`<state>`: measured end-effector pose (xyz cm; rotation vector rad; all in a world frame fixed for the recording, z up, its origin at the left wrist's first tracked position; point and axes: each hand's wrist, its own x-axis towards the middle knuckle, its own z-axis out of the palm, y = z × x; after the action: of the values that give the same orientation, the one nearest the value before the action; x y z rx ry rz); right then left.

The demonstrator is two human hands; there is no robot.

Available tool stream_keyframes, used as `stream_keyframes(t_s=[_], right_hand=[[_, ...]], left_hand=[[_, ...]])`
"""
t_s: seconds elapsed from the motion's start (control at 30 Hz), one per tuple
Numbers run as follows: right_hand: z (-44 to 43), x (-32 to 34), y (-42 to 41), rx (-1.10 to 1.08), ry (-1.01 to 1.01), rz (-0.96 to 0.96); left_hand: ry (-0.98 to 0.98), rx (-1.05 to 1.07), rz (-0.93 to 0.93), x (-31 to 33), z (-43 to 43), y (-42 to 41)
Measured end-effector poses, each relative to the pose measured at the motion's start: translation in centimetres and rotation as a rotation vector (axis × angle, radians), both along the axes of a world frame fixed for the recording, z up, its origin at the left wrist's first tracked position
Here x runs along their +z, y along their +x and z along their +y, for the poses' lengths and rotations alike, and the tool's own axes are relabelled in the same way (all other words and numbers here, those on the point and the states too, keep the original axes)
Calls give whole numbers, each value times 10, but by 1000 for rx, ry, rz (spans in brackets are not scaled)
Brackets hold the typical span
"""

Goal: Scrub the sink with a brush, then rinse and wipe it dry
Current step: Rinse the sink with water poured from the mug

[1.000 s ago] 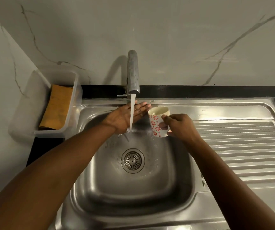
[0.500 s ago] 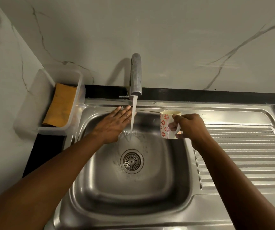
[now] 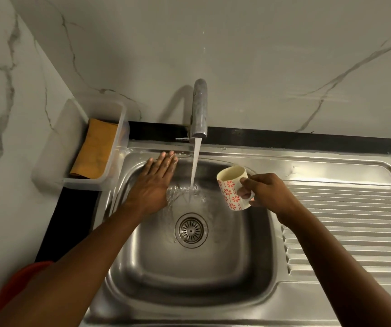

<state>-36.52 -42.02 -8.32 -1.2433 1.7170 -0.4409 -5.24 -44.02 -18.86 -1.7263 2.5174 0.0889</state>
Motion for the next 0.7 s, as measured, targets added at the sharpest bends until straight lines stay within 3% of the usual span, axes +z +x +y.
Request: stream_keyframes(t_s=[0.17,0.3,0.47,0.7], right_hand=[[-32,9,27,202,-32,156],[-52,19,59,341,-137,224],[-48,18,59,321,-141,119],[10,0,13,218,-55,-47]], left_hand=[[-6,121,17,-7,6,-1],[11,103,75,-7,6,-15],[15,19,33,-3,8,-32],[24,202,8,-16,33,-6]])
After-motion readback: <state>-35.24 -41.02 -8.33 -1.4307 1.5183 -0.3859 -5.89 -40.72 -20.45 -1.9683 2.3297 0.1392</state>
